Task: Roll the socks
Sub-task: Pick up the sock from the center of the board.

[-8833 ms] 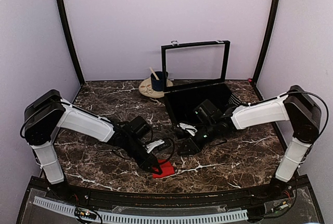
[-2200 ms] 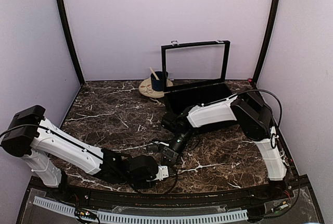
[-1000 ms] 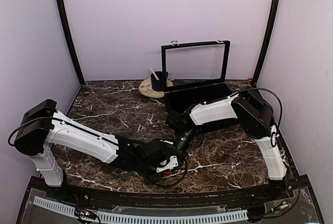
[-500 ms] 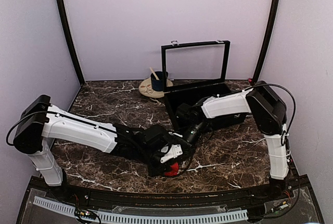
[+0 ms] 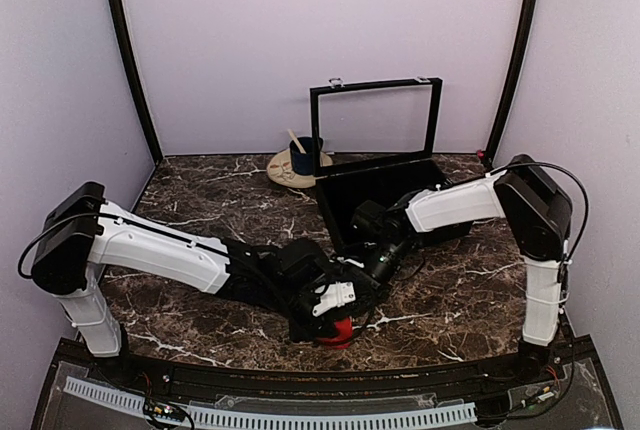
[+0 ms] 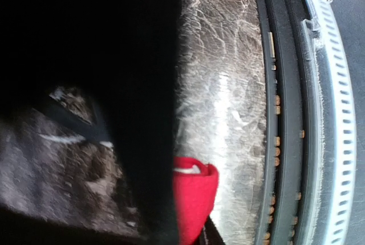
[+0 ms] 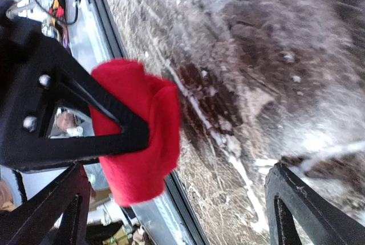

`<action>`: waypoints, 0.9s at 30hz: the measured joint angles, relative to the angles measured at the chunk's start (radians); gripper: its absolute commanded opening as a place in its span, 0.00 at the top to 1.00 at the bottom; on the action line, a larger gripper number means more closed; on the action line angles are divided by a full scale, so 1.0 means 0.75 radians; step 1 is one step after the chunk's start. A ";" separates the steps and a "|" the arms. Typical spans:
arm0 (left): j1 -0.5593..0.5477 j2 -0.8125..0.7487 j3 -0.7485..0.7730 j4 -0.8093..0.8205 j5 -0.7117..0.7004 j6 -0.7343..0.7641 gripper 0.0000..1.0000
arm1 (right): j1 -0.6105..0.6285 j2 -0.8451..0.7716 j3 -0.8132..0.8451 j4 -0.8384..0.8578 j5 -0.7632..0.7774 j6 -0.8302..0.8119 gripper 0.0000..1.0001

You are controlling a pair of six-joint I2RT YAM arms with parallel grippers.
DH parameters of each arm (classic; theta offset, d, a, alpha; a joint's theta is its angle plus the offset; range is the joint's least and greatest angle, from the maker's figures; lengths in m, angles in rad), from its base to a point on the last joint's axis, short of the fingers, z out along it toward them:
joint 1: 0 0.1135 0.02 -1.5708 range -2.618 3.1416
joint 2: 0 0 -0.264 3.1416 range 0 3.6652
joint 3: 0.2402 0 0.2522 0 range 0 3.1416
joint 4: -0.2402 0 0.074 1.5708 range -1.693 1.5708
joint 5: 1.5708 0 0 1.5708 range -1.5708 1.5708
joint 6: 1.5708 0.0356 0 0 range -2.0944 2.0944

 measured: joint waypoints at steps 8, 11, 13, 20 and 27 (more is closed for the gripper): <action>0.033 -0.005 -0.091 -0.073 0.035 -0.160 1.00 | -0.103 -0.124 -0.135 0.181 0.087 0.119 0.00; 0.059 -0.012 -0.091 -0.092 0.026 -0.202 1.00 | -0.138 -0.168 -0.191 0.226 0.115 0.150 0.00; 0.077 -0.022 -0.091 -0.107 0.015 -0.227 1.00 | -0.157 -0.206 -0.237 0.248 0.136 0.172 0.00; 0.207 -0.078 -0.015 -0.186 -0.083 -0.348 1.00 | -0.190 -0.387 -0.342 0.338 0.248 0.270 0.00; 0.292 -0.104 0.257 -0.211 -0.154 -0.454 1.00 | -0.210 -0.617 -0.355 0.397 0.483 0.343 0.00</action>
